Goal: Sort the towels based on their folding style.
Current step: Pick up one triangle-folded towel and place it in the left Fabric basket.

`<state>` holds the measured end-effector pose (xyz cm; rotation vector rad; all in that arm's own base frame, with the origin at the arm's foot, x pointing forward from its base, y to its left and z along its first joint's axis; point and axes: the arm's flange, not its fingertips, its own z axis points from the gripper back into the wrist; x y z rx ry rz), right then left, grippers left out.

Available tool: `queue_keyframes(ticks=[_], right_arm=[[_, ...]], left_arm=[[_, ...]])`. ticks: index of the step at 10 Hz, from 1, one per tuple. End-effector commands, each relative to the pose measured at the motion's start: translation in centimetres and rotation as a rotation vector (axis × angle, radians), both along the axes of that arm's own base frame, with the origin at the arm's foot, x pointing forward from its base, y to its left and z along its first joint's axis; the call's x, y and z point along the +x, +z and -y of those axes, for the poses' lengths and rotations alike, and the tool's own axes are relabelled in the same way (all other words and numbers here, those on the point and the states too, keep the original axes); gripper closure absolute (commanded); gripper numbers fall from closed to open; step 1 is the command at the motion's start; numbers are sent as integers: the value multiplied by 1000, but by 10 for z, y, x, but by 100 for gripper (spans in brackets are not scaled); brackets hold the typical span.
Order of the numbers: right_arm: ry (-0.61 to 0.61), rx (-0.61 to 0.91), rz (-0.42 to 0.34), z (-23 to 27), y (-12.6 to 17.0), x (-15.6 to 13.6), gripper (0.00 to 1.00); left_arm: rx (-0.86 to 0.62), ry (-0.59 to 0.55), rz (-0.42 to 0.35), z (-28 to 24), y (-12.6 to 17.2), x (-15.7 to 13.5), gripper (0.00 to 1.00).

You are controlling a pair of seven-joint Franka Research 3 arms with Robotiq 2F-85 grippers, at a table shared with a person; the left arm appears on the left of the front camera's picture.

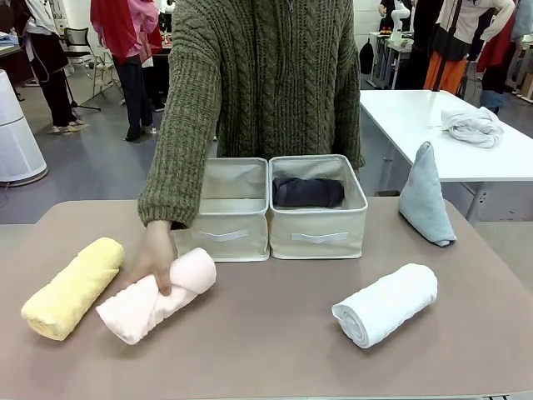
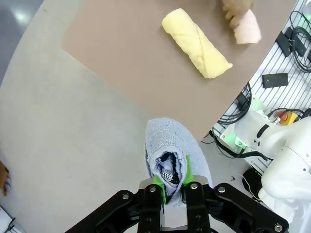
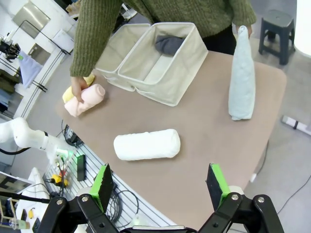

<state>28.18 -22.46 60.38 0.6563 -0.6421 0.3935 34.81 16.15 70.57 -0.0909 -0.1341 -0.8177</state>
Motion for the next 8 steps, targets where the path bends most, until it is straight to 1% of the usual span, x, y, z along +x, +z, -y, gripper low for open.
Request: queue_keyframes(ticks=[1,5,7,8], right_arm=[[9,17,13,-1,1,0,0],[9,17,13,-1,1,0,0],[9,17,13,-1,1,0,0],[9,17,13,-1,1,0,0]], left_arm=[[6,29,21,5,6,4,85],[21,39,29,2,7,9,85],[42,33,48,10,12,26,85],[61,21,69,23,20,36,85]])
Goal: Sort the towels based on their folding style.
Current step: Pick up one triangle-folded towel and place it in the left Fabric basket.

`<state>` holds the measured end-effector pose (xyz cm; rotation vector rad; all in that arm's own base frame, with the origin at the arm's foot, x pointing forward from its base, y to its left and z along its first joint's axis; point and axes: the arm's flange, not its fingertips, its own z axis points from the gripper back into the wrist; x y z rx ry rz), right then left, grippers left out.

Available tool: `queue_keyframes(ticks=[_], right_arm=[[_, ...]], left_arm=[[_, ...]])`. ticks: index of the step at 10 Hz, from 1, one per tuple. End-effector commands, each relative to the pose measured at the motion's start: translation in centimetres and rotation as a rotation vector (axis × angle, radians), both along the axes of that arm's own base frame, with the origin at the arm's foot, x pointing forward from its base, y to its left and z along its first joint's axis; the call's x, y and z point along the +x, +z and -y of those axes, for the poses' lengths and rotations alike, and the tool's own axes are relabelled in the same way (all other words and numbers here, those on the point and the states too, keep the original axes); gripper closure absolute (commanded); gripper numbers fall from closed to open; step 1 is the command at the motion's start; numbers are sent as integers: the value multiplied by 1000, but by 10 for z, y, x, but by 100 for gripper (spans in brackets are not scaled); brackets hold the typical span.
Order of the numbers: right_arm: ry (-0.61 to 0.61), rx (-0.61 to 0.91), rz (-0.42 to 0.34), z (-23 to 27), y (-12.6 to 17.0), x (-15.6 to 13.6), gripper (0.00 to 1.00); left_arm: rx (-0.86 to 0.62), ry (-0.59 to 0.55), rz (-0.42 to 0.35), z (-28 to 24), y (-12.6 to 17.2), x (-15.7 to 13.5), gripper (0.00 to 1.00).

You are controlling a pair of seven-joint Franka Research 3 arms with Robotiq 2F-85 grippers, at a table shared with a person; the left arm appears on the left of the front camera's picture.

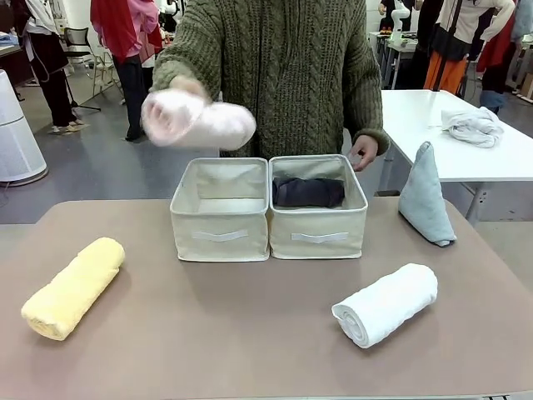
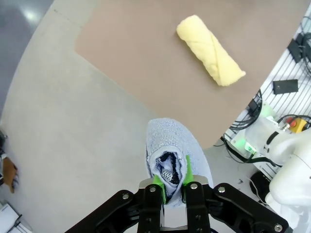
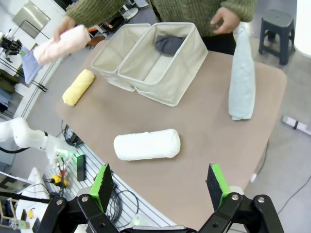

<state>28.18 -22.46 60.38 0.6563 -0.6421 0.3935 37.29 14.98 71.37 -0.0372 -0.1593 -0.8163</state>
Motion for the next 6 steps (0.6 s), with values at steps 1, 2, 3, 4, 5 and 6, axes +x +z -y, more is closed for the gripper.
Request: queue_keyframes(ticks=[1,2,3,4,5,6], right_arm=[[9,17,13,-1,1,0,0],[9,17,13,-1,1,0,0],[9,17,13,-1,1,0,0],[9,17,13,-1,1,0,0],[9,17,13,-1,1,0,0],[9,17,13,-1,1,0,0]], left_arm=[[54,-23,67,38,25,28,85],[92,-61,105,68,40,53,85],[103,-113,128,102,53,81,85],[108,-134,152,132,59,104,85],[98,-132,177,155,58,118,85],[60,-139,180,172,49,127,85]])
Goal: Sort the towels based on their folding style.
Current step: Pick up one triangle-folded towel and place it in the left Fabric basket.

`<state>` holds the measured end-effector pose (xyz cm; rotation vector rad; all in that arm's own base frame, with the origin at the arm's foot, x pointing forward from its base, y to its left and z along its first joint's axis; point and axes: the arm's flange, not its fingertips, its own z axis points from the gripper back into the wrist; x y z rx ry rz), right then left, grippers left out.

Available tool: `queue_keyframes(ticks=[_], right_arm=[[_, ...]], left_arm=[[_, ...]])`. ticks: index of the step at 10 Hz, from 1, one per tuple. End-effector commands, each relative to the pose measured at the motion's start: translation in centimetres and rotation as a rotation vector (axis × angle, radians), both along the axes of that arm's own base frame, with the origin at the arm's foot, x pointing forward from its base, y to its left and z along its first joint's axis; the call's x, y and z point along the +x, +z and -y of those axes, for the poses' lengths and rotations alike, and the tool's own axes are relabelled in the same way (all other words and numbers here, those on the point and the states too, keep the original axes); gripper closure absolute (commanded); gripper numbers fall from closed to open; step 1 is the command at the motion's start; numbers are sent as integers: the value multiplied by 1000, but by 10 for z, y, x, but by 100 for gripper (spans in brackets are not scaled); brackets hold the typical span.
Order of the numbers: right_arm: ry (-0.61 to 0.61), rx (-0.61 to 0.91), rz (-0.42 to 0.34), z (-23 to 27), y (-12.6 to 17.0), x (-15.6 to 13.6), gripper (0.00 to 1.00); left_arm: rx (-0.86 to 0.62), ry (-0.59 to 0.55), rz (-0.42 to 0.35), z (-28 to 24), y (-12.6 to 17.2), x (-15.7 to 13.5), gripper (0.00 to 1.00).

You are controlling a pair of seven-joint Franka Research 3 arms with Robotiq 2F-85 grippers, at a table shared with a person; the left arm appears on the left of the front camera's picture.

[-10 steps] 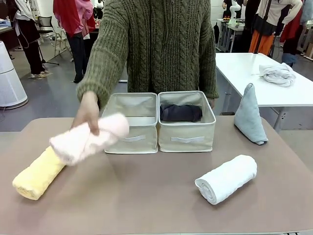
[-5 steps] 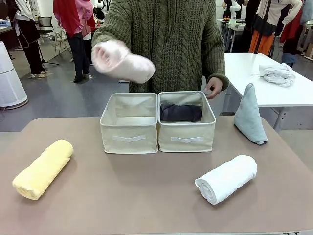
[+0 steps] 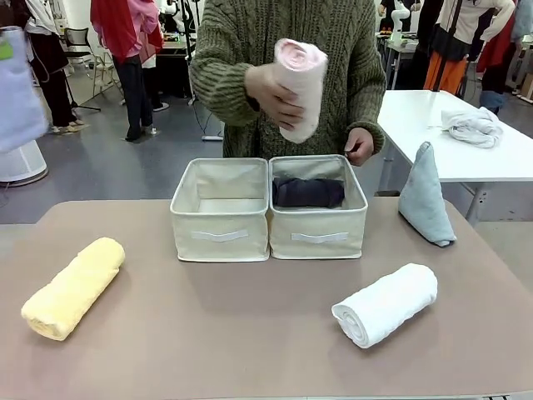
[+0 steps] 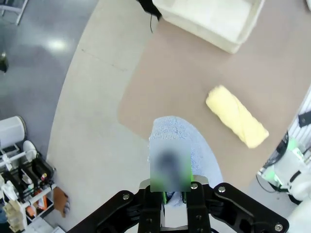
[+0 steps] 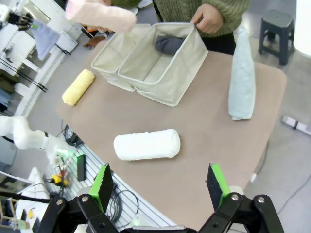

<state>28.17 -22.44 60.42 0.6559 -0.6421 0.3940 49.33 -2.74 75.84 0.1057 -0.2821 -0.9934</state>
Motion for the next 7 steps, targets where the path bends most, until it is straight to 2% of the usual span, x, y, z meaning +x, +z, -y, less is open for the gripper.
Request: queue_keyframes(ticks=[1,2,3,4,7], right_arm=[[9,17,12,-1,0,0,0],[9,17,12,-1,0,0,0],[9,17,12,-1,0,0,0],[9,17,12,-1,0,0,0],[9,17,12,-1,0,0,0]], left_arm=[[-61,4,-17,5,-3,21,85],[-76,7,-34,10,-11,22,85],[-112,40,-70,5,-14,9,85],[-43,-15,-26,16,-17,25,85],[-43,-15,-26,16,-17,25,85]])
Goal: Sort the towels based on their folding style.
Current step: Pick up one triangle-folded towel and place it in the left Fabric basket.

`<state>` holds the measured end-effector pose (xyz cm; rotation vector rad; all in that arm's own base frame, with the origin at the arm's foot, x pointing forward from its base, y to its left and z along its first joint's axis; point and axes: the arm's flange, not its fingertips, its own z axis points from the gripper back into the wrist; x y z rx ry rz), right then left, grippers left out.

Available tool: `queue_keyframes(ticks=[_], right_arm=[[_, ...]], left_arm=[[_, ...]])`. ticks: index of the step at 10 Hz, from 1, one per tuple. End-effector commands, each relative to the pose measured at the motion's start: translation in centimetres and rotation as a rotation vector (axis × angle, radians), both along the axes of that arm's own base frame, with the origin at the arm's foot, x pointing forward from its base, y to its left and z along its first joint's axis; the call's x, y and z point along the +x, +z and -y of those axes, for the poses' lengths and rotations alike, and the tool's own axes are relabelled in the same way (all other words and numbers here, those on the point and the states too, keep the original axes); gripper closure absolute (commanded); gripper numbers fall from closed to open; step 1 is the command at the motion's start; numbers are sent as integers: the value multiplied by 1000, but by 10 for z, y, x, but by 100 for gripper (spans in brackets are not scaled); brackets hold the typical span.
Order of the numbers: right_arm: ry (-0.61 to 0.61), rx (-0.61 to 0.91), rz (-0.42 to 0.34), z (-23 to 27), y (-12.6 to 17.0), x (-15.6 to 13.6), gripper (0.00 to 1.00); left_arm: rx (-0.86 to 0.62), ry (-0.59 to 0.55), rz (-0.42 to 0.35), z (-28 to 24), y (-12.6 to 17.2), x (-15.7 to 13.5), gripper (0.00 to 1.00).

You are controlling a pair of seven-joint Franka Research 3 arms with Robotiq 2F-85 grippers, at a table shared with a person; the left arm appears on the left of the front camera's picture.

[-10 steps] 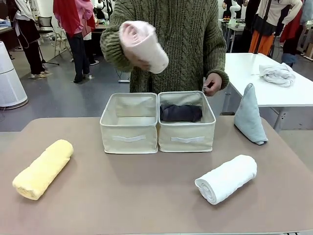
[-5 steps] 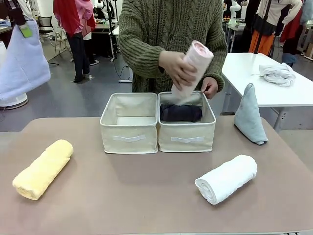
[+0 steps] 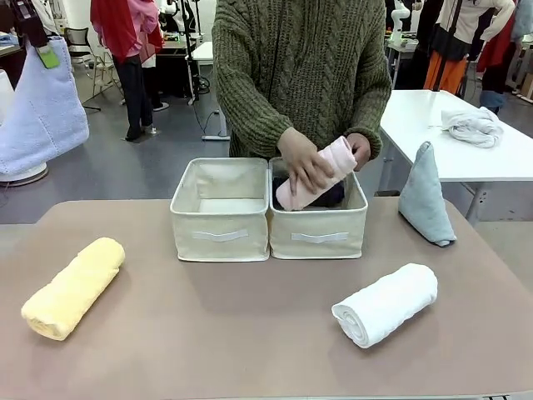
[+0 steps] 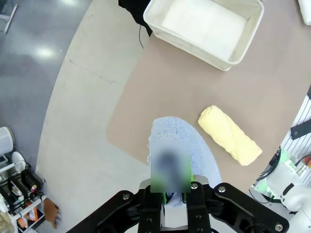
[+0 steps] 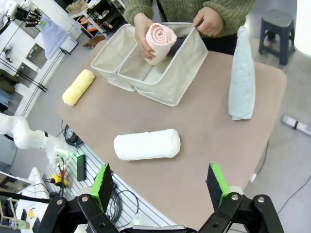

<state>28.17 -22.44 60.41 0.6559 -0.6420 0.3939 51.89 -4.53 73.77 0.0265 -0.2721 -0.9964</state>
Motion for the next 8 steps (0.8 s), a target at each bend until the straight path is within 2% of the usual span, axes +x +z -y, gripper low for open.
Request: queue_keyframes(ticks=[1,2,4,6,8], right_arm=[[9,17,12,-1,0,0,0],[9,17,12,-1,0,0,0],[9,17,12,-1,0,0,0],[9,17,12,-1,0,0,0],[9,17,12,-1,0,0,0]], left_arm=[[-2,3,-1,-2,0,0,85],[26,-155,69,30,2,9,85],[17,-396,110,85,9,26,85],[-3,-566,168,139,9,23,85],[-77,-691,184,182,0,23,85]])
